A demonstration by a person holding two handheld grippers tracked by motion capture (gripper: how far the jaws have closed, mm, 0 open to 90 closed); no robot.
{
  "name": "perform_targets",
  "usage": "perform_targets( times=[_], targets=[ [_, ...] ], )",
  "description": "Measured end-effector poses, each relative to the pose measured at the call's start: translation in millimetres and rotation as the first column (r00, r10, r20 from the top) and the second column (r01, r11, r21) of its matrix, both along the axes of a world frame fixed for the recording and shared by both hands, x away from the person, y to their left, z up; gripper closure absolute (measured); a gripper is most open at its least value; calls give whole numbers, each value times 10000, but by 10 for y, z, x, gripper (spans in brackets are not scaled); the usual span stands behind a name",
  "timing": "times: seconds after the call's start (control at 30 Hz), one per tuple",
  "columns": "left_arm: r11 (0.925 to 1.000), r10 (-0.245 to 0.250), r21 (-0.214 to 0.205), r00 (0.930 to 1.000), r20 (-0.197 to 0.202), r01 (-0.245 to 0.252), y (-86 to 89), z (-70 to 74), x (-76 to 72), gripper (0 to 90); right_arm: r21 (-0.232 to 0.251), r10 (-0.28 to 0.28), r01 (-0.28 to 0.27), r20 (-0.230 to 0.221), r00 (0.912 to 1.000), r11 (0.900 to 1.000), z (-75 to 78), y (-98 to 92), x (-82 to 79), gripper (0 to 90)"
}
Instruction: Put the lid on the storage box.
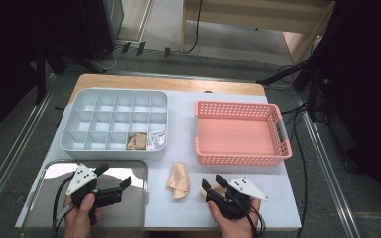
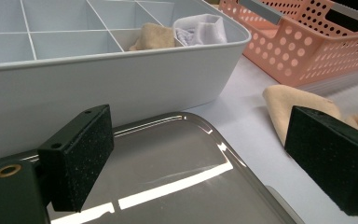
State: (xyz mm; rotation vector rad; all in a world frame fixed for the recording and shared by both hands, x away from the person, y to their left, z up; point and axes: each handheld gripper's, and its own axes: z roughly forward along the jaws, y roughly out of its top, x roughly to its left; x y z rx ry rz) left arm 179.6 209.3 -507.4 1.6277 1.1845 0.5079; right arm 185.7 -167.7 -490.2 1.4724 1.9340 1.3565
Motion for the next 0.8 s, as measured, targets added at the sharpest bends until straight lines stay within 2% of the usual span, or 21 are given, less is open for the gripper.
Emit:
perform_targets(
  times=[0.2, 0.33, 0.4, 0.47, 0.53, 0.73, 0.77, 0.8],
  targets=[
    [10000, -15, 44, 10000, -1, 15, -28, -10, -4, 85, -92, -301, 299, -168, 9994, 9995, -90, -168, -99, 455],
    [9999, -70, 106, 10000, -5, 70, -47, -8, -12, 85, -364, -486, 475, -282, 9984, 9982, -152, -253, -172, 433],
    [9999, -83, 121, 10000, 7, 82, -50, -9, -12, 85, -438, -501, 487, -314, 9982, 9979, -164, -266, -185, 425],
    [9998, -135, 158, 9999, -13, 136, -55, -9, -14, 85, -768, -527, 497, -377, 9979, 9958, -225, -280, -212, 402],
    [9998, -132, 153, 9999, -29, 132, -66, -10, -17, 85, -883, -526, 483, -465, 9975, 9949, -249, -278, -221, 396],
    [9997, -154, 172, 9999, 3, 154, -80, -11, -20, 85, -1206, -535, 441, -752, 9957, 9917, -441, -218, -230, 361],
    [9997, -142, 185, 9999, 5, 142, -79, -10, -20, 85, -1773, -680, 611, -331, 9971, 9823, -474, -147, -271, 361],
    [9998, -123, 158, 9999, 8, 123, -79, -13, -18, 85, -2069, -695, 637, -209, 9974, 9763, -483, -113, -280, 372]
  ],
)
